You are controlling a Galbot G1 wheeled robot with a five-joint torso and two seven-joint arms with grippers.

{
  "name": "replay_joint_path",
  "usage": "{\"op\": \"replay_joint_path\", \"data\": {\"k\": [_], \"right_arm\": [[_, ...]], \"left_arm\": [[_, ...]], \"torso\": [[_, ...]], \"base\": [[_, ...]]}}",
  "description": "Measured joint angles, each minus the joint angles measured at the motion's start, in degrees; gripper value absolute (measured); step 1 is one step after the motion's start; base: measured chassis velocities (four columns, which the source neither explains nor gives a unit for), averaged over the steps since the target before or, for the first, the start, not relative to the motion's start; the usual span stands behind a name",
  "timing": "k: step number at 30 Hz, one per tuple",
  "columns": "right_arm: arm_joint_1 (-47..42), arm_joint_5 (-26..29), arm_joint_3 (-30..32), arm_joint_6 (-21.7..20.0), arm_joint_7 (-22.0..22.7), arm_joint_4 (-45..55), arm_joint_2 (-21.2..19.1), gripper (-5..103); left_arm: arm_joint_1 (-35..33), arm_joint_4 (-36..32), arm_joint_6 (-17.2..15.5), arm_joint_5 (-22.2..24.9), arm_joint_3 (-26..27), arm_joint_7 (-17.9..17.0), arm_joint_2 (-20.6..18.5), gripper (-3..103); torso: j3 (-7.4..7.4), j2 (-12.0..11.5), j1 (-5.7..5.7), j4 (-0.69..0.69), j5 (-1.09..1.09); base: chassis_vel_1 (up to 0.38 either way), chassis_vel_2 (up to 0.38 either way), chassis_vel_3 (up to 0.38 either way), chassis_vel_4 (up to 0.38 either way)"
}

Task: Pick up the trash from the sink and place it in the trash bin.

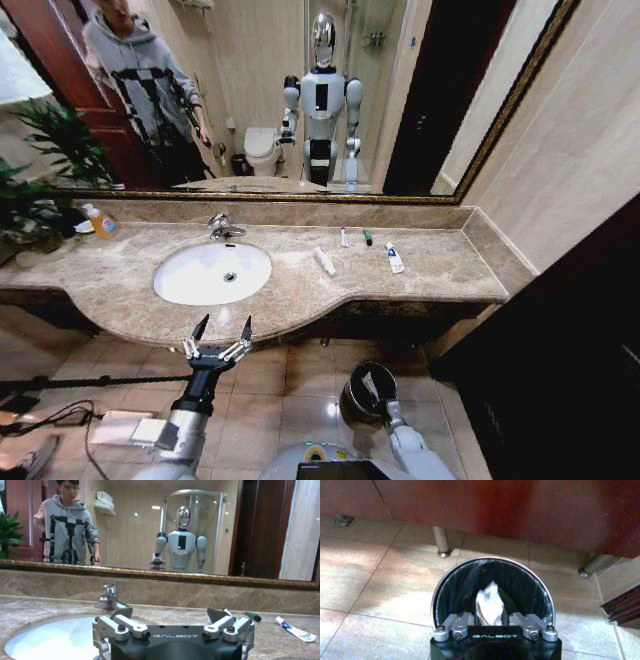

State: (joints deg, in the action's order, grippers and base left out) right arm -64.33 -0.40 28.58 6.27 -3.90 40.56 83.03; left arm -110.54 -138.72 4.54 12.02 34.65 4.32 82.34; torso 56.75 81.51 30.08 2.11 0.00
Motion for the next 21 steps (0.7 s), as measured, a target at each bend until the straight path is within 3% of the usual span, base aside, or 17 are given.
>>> {"op": "replay_joint_path", "data": {"k": [1,4,11,14,16,18,21], "right_arm": [[-0.17,0.03,0.00,-0.07,0.00,0.23,-0.15,34],[-0.52,0.29,0.10,-0.13,0.00,0.80,-0.43,51],[-1.69,0.63,0.20,-0.22,0.00,2.18,-0.65,73],[-3.07,1.35,0.26,-0.34,0.03,3.76,-0.95,89],[-3.52,1.54,0.27,-0.39,0.04,4.30,-1.06,89],[-4.77,1.78,0.31,-0.41,0.03,5.73,-1.35,98],[-7.36,1.88,0.38,-0.33,0.04,9.38,-1.85,100]], "left_arm": [[0.00,0.00,0.00,0.00,0.00,0.00,0.00,100],[0.00,0.00,0.00,0.00,0.00,0.00,0.00,100],[0.00,0.00,0.00,0.00,0.00,0.00,0.00,100],[0.00,0.00,0.00,0.00,0.00,0.00,0.00,100],[0.00,0.00,0.00,0.00,0.00,0.00,0.00,100],[0.00,0.00,0.00,0.00,0.00,0.00,0.00,100],[0.00,0.00,0.00,0.00,0.00,0.00,0.00,100]], "torso": [[0.00,0.00,0.00,0.00,0.00],[0.00,0.00,0.00,0.00,0.00],[0.00,0.00,0.00,0.00,0.00],[0.00,0.00,0.00,0.00,0.00],[0.00,0.00,0.00,0.00,0.00],[0.00,0.00,0.00,0.00,0.00],[0.00,0.00,0.00,0.00,0.00]], "base": [[0.000,0.000,0.000,0.000],[0.000,0.000,0.000,0.000],[0.000,0.000,0.000,0.000],[0.000,0.000,0.000,0.000],[0.000,0.000,0.000,0.000],[0.000,0.000,0.000,0.000],[0.000,0.000,0.000,0.000]]}}
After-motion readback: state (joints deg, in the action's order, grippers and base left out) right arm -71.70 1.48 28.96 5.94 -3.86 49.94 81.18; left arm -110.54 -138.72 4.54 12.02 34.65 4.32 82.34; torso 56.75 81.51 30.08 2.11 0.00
